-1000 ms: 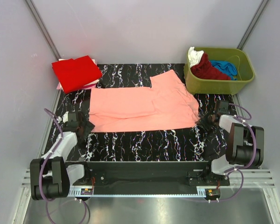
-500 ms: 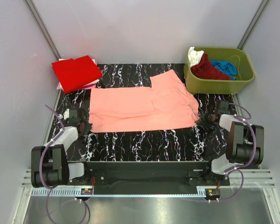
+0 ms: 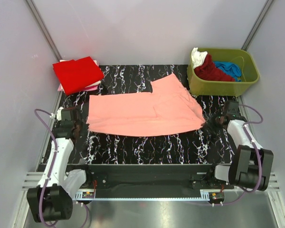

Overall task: Fold and stack the t-shirts
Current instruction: Fold the tshirt

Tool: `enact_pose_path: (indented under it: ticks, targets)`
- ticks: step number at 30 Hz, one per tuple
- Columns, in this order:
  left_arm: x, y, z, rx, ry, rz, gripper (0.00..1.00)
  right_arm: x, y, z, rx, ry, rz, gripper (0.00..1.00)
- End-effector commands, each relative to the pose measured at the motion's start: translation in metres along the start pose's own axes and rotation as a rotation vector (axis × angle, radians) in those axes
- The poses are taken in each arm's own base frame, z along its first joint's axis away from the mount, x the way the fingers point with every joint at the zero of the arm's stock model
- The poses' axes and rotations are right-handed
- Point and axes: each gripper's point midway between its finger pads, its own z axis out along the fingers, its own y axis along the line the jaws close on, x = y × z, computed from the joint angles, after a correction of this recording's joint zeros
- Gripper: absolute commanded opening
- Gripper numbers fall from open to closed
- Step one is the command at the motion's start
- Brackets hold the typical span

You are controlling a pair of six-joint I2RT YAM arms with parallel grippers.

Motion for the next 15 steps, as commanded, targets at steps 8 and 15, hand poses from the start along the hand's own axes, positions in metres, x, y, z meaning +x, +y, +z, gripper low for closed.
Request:
enact_pose_path:
  ticks: [8, 15]
  targets:
    - [0.011, 0.014, -0.057, 0.009, 0.033, 0.013, 0.00, 0.021, -0.024, -0.055, 0.084, -0.039, -0.008, 0.00]
    - [0.017, 0.022, -0.086, 0.018, 0.042, 0.012, 0.00, 0.034, -0.013, -0.082, 0.029, -0.027, 0.048, 0.00]
